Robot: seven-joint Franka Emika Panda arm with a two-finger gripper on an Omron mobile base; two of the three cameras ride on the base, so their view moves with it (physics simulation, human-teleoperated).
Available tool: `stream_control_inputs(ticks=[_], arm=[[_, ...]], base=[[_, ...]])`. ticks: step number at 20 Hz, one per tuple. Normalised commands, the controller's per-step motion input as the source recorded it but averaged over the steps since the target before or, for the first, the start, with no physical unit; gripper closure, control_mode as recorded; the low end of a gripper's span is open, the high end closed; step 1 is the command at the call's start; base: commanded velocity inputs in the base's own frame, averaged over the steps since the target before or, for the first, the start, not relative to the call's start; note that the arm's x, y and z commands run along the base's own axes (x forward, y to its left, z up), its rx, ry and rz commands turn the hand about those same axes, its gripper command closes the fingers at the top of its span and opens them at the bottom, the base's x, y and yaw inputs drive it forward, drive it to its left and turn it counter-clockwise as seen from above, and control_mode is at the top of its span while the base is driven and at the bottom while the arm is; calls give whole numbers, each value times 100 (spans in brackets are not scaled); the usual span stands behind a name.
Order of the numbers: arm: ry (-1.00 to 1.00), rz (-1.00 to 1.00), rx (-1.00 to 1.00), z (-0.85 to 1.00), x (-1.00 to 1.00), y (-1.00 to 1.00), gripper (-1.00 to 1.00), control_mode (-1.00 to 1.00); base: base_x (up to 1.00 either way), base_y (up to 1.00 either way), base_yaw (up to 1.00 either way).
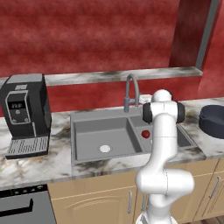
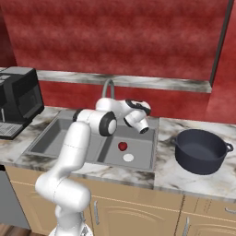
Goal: Dump the tomato from the pot into the sink. Then turn on the water and wash the tomato. Then turn off the water and put the tomato back in the pot.
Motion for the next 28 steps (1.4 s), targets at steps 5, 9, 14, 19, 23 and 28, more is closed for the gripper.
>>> stream_control_inputs(ticks=[5, 9, 14, 19, 23, 28], arm=[[0, 0, 8, -5, 0, -64, 100, -100], [0, 0, 6, -4, 0, -47, 100, -100], [0, 0, 5, -6, 0, -44, 100, -100], [0, 0, 2, -5, 0, -35, 100, -100], [0, 0, 1, -5, 0, -31, 100, -100], [0, 0, 0, -3, 0, -13, 100, -100]], base=[[0, 0, 0], [0, 0, 0], [0, 0, 0], [0, 0, 0], [0, 0, 0], [0, 0, 0]])
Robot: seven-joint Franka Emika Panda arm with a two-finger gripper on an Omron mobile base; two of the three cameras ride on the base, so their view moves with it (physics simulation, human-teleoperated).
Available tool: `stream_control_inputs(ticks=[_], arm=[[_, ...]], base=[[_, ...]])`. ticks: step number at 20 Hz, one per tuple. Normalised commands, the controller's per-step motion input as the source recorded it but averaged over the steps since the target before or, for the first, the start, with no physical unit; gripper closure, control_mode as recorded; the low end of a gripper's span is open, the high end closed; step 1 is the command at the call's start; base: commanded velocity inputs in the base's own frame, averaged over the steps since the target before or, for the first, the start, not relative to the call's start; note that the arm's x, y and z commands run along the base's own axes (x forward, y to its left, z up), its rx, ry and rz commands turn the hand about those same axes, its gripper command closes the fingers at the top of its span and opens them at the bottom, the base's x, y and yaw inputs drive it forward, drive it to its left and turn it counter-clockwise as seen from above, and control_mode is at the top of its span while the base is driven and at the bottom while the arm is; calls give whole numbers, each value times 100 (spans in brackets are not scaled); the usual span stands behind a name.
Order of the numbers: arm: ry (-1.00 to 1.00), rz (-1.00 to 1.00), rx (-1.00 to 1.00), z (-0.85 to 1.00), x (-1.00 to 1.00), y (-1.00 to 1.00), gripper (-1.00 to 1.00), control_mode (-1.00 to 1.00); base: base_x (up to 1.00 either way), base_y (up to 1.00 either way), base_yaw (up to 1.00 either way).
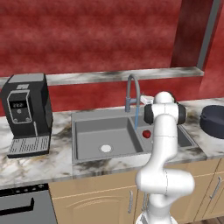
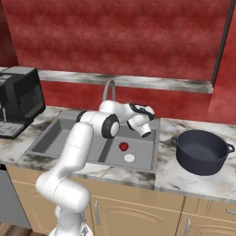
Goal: Dump the tomato from the pot into the sink. Then turn on the water and wash the tomato. Then turn off the water and put the tomato back in the pot.
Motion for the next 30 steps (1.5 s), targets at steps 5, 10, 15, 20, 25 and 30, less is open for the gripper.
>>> stream_control_inputs(ticks=[5, 10, 15, 20, 25, 30], arm=[[0, 0, 0, 0, 0, 1, 100, -100], [0, 0, 0, 0, 0, 4, 100, -100], [-7, 1, 0, 1, 0, 13, 100, -100], [-8, 0, 0, 15, 0, 41, 100, -100], [0, 0, -3, 34, 18, 34, 100, -100], [0, 0, -4, 41, 31, 17, 100, -100]], base=[[0, 0, 0], [0, 0, 0], [0, 0, 0], [0, 0, 0], [0, 0, 0], [0, 0, 0]])
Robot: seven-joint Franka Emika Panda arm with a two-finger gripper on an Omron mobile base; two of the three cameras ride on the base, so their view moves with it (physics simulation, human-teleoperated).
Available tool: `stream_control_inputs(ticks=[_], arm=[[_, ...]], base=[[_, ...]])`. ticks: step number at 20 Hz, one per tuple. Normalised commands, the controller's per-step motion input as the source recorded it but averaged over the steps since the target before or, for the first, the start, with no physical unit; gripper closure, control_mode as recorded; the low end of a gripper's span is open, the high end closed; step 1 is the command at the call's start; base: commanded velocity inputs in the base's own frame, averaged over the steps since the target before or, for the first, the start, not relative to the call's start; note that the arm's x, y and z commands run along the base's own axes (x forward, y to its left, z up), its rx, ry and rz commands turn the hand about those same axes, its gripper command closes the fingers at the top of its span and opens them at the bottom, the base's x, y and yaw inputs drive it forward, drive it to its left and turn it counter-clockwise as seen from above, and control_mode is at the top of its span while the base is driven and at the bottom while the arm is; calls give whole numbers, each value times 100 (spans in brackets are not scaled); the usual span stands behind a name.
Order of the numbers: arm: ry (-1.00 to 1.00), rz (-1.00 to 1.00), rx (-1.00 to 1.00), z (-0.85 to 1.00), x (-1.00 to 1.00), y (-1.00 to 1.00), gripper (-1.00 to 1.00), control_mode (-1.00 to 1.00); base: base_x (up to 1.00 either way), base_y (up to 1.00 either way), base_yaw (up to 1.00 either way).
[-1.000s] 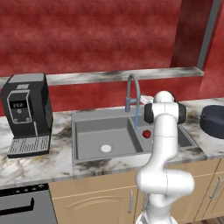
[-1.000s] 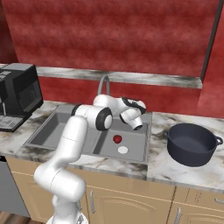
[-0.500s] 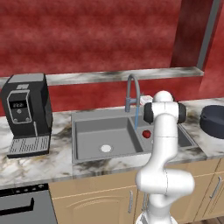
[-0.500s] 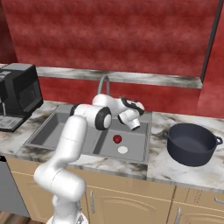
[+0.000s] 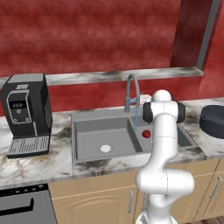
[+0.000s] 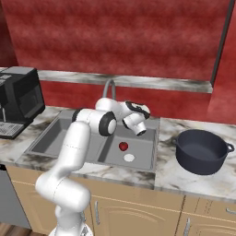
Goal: Dump the tomato from the pot into the sink. Then turn on the water and wash the tomato. Then turn off the water and put the tomato back in the pot.
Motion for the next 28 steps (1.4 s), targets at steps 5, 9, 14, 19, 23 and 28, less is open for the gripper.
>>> stream_control_inputs(ticks=[5, 9, 14, 19, 23, 28], arm=[[0, 0, -1, 43, 31, 12, 100, -100], [0, 0, -7, 53, 37, 28, 100, -100], [0, 0, -16, 57, 46, 36, 100, -100], [0, -1, -21, 37, 42, 30, 100, -100], [0, 0, -21, 39, 43, 31, 100, -100], [0, 0, -18, 43, 41, 24, 100, -100]], base=[[0, 0, 0], [0, 0, 0], [0, 0, 0], [0, 0, 0], [0, 0, 0], [0, 0, 0]])
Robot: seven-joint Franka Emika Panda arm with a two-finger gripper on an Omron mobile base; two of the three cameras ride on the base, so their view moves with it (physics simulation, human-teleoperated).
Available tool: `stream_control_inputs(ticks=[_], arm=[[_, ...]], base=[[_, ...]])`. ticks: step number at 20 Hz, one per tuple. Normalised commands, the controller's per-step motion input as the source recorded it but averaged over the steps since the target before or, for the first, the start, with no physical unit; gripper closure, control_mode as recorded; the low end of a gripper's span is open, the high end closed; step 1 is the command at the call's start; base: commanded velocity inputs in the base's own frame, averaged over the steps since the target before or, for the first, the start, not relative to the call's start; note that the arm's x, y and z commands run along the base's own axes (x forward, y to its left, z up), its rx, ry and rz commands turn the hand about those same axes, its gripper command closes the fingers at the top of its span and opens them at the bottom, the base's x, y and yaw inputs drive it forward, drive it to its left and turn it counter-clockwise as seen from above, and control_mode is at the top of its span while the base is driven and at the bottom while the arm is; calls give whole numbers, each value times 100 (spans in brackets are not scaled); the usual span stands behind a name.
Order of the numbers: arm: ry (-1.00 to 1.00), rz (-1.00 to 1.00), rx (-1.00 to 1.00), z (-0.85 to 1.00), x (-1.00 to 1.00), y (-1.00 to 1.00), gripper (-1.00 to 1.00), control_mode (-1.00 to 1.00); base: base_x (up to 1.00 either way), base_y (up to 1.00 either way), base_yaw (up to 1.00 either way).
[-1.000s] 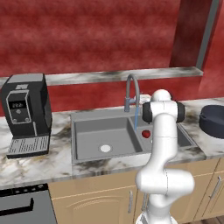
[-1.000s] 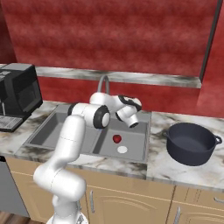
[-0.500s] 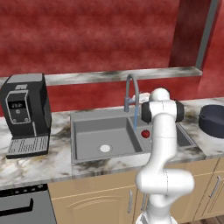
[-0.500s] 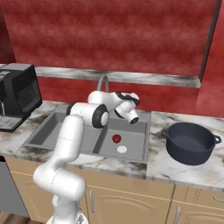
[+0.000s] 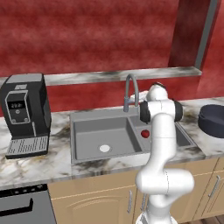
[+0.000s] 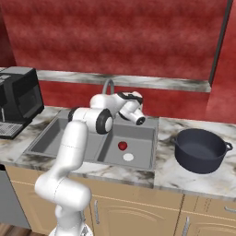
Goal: Dump the tomato from the pot into the sink. Then turn on the water and wash the tomato. Then turn off the water and put the tomato back in the pot.
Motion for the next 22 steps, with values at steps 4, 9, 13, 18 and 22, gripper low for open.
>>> stream_control_inputs(ticks=[4, 9, 13, 18, 22], arm=[[0, 0, -9, 30, 33, 3, 100, -100], [-1, 0, -1, 10, 10, -4, 100, -100], [-1, 0, 0, 4, -2, -11, 100, -100], [-5, 0, 2, 6, -3, -2, 100, -100], [-1, 0, 0, 0, 0, 0, -100, -100]], base=[[0, 0, 0], [0, 0, 0], [0, 0, 0], [0, 0, 0], [0, 0, 0]])
